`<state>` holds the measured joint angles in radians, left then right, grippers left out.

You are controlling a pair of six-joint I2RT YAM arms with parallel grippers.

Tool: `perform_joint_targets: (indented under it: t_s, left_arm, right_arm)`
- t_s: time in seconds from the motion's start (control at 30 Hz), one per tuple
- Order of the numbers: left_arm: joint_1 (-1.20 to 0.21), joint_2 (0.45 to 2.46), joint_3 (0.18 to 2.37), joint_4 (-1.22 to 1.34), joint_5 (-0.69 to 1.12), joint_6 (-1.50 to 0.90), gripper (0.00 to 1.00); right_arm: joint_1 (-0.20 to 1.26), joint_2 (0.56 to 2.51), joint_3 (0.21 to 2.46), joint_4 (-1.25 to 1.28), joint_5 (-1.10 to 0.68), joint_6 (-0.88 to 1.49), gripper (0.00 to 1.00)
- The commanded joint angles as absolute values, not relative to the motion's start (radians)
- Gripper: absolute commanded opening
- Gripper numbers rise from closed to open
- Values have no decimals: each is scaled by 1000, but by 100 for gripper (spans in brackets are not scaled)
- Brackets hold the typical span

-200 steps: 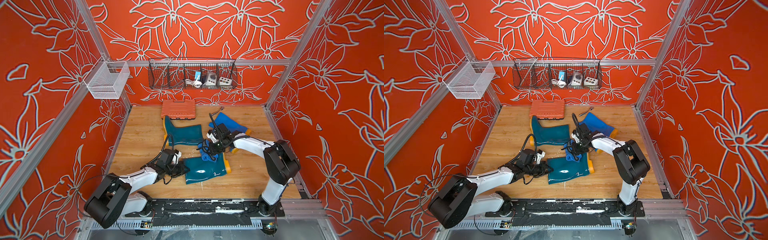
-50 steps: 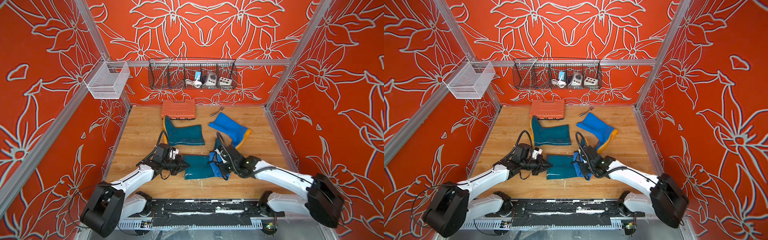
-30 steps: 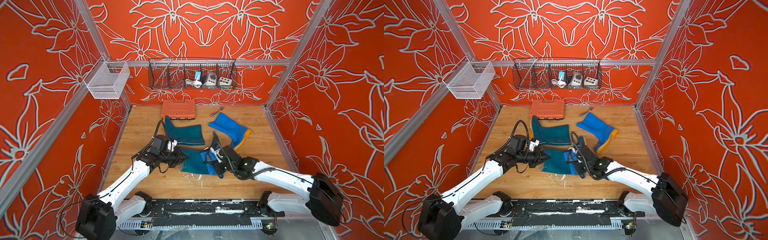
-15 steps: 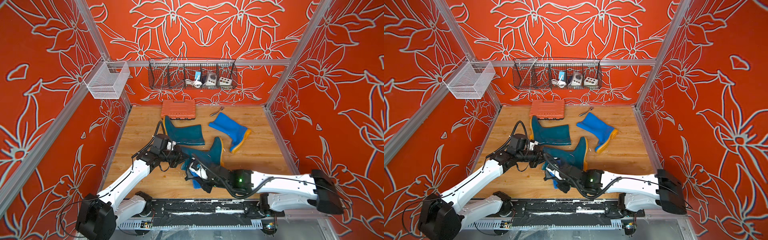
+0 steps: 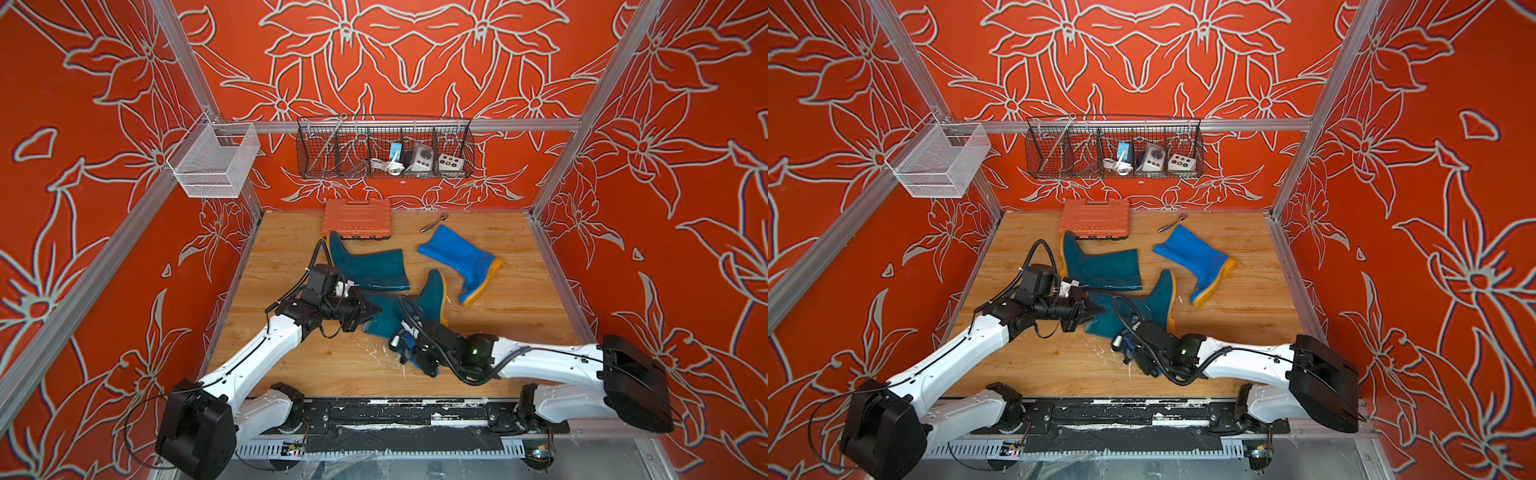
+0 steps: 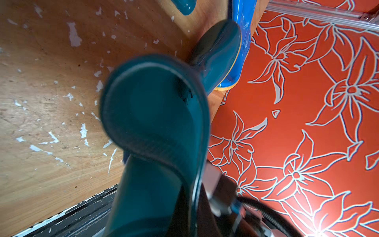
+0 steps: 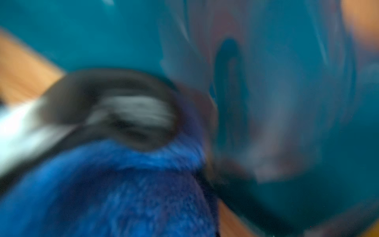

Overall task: Wipe the rubber boots with a cloth
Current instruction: Wipe the dirt off the rubber boot.

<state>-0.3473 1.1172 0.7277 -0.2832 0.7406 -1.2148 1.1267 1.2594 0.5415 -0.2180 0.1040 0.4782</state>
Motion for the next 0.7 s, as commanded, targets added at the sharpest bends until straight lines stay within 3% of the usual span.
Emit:
perform_joint_targets:
  t_s: [0.0,0.13,0.4,0.53,0.67]
  left_arm:
    - [-341,1113,780,-244,814,-1191,0]
    - [-341,1116,787,-245,833,-1180,0]
    - [-341,1100,772,-238,839,-1177,0]
    - [-339,1103,767,-233,852,-1168,0]
    - [-333,1112,767,-245,874,-1137,0]
  right_arm:
    - [1096,1157,481,-353,114,626,0]
    - [1111,1123,578,-372,106,557,0]
    - [1299,1411,966,-374,104,320,0]
    - [1283,1457,994,-375,127,316,0]
    - [1119,1370,857,-439,85,431,0]
